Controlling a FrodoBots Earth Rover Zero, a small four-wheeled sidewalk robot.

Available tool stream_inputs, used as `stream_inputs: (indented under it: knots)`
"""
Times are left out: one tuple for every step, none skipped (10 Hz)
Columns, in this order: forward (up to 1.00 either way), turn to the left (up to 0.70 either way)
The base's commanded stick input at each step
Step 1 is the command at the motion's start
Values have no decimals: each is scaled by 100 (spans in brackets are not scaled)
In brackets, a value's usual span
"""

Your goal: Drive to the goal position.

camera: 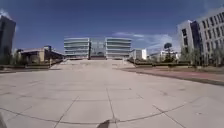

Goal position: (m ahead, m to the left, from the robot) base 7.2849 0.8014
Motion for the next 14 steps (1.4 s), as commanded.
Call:
stream_inputs:
  knots:
    - [52,-1]
    - [52,-1]
    - [52,-1]
    - [52,-1]
    - [53,-1]
    - [53,-1]
    - [52,-1]
    - [52,-1]
    - [52,-1]
    - [52,-1]
    - [52,-1]
    - [53,-1]
    - [53,-1]
    - [53,-1]
